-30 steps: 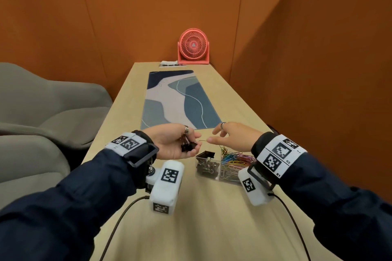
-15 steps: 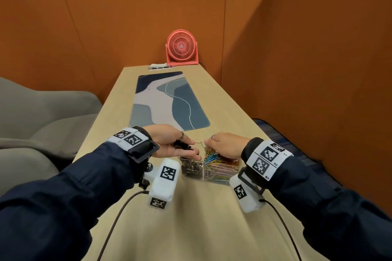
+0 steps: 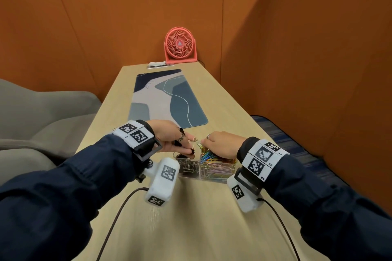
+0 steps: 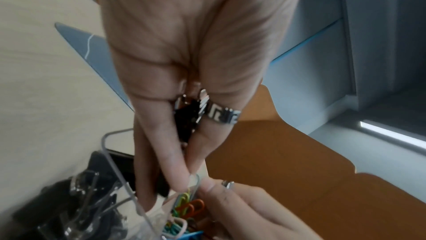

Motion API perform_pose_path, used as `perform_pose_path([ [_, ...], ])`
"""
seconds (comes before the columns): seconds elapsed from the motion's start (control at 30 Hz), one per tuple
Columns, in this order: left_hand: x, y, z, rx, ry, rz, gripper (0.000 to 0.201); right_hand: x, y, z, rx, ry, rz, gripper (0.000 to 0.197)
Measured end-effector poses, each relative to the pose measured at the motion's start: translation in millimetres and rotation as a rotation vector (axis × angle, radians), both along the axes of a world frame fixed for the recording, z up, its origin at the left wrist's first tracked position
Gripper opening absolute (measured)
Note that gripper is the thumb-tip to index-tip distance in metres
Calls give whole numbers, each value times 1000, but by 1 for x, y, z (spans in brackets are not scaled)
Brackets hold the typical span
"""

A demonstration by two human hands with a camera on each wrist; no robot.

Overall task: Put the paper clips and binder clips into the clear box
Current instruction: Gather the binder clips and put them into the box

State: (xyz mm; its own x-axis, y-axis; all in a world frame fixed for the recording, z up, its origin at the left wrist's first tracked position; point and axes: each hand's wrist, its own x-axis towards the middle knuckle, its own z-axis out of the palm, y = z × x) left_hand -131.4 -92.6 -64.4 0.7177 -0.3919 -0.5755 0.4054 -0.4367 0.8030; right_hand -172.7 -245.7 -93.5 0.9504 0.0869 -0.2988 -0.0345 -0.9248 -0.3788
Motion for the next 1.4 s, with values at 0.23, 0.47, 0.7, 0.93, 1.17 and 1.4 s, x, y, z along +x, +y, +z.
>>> perform_pose_path([
  [0.23,4,-3,-5,123,-117,-36,19,0,0,-1,4,-14,6,46],
  [0.47,2,-5,0,187,-181,-88,20,-3,0,0,3,-33,13,46],
  [0.7,-1,5,9,93,-123,-115,25,-4,0,-1,-4,-47,25,46],
  [0.93,-5,19,7,-115,-118,-74,30,-2,-4,0,93,-167,38,39],
  [1.17,-5,20,-4,-238,-169,-39,16,-3,6,14,395,-428,73,22],
  [1.4,-7,21,-7,-243,-150,-78,17,5,13,11,370,-463,50,19],
])
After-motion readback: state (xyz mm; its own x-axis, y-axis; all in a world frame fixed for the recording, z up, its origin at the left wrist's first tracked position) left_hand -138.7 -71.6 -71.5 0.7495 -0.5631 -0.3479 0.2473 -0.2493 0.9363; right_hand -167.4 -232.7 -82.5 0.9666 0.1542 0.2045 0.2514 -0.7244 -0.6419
